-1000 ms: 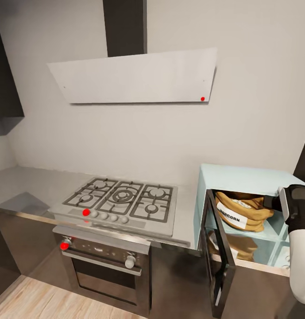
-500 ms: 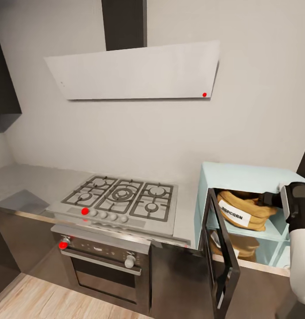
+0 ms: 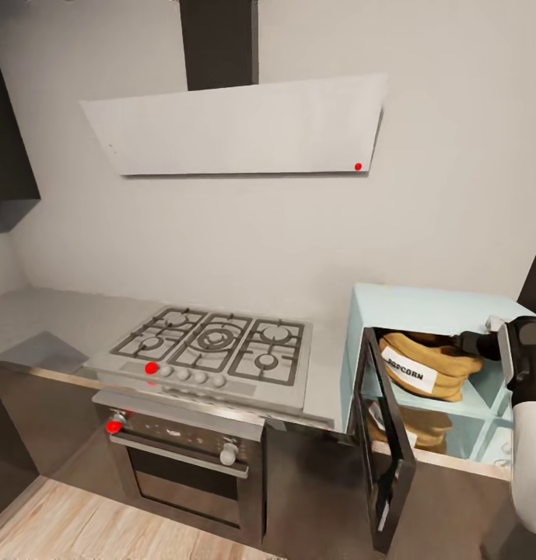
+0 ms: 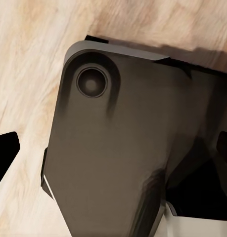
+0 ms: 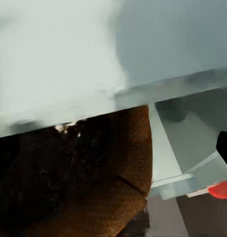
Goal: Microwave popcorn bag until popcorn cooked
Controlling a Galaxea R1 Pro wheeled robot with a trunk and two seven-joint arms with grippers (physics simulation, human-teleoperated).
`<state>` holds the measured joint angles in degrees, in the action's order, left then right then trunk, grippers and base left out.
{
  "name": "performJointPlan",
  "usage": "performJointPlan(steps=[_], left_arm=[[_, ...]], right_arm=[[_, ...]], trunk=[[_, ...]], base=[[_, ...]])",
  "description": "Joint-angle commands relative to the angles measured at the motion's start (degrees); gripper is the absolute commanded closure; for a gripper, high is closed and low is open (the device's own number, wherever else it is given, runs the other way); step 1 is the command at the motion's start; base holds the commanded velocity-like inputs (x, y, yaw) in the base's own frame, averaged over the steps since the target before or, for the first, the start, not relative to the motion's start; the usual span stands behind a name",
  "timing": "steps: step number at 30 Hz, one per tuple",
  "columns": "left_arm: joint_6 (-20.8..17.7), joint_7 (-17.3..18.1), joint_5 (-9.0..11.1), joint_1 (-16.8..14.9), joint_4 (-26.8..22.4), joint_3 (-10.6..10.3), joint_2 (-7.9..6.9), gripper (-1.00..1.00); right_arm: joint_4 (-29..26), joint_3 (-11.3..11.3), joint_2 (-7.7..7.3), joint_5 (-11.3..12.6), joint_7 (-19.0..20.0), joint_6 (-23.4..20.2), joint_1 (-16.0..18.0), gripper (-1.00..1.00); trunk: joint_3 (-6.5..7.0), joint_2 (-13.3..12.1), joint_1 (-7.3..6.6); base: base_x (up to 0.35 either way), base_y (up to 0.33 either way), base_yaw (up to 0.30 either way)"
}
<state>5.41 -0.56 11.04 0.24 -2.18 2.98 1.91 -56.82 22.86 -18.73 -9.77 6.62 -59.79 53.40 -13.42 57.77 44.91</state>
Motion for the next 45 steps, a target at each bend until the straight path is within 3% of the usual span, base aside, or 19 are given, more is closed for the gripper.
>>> performJointPlan(steps=[1, 14, 21, 24, 27, 31, 36, 40, 43, 45], left_arm=[[0.1, -0.1, 0.1, 0.0, -0.1, 0.3, 0.04, -1.00], [0.1, -0.1, 0.1, 0.0, -0.1, 0.3, 0.02, -1.00], [0.0, -0.1, 0.1, 0.0, -0.1, 0.3, 0.02, -1.00], [0.0, -0.1, 0.1, 0.0, -0.1, 0.2, 0.02, -1.00], [0.0, -0.1, 0.1, 0.0, -0.1, 0.2, 0.02, -1.00], [0.0, -0.1, 0.1, 0.0, -0.1, 0.2, 0.02, -1.00], [0.1, -0.1, 0.1, 0.0, -0.1, 0.3, 0.02, -1.00], [0.0, -0.1, 0.1, 0.0, -0.1, 0.2, 0.02, -1.00], [0.0, -0.1, 0.1, 0.0, -0.1, 0.2, 0.02, -1.00], [0.0, -0.1, 0.1, 0.0, -0.1, 0.2, 0.02, -1.00]], right_arm=[[0.0, 0.1, -0.04, -0.6, 0.7, -0.2, 0.0, -1.00], [0.0, 0.0, 0.13, -0.6, 0.8, -0.2, 0.0, -1.00], [0.0, -0.3, 0.93, -0.5, 1.0, -0.2, -0.2, -1.00], [0.0, -0.6, 4.09, -0.6, 5.2, -0.2, -2.7, -1.00], [0.0, -1.4, 4.89, -0.7, 11.9, -0.2, -7.3, -1.00], [0.7, -3.3, 5.88, -0.9, 14.5, 0.5, -11.1, -1.00], [1.1, -3.5, 7.40, -0.6, 14.4, 10.7, -13.0, -1.00], [1.2, -2.8, 10.12, -0.5, 14.4, 18.4, -13.8, -1.00], [2.7, -0.2, 12.75, -0.4, 14.2, 29.1, -14.2, -1.00], [6.3, 4.1, 13.24, -0.5, 14.3, 35.0, -14.4, -1.00]], trunk=[[-0.07, 0.0, -0.02], [-0.07, 0.0, -0.02], [-0.07, 0.0, -0.02], [-0.07, 0.0, -0.02], [-0.07, 0.0, -0.02], [-0.07, 0.0, -0.02], [-0.07, 0.0, -0.02], [-0.07, 0.0, -0.02], [-0.07, 0.0, -0.02], [-0.07, 0.0, -0.02]], base=[[-0.274, 0.000, 0.000], [-0.331, 0.000, 0.000], [-0.054, 0.000, 0.000], [0.000, 0.000, 0.000], [0.000, 0.000, 0.000], [0.000, 0.000, 0.000], [0.000, 0.000, 0.000], [0.000, 0.000, 0.000], [0.000, 0.000, 0.000], [0.000, 0.000, 0.000]])
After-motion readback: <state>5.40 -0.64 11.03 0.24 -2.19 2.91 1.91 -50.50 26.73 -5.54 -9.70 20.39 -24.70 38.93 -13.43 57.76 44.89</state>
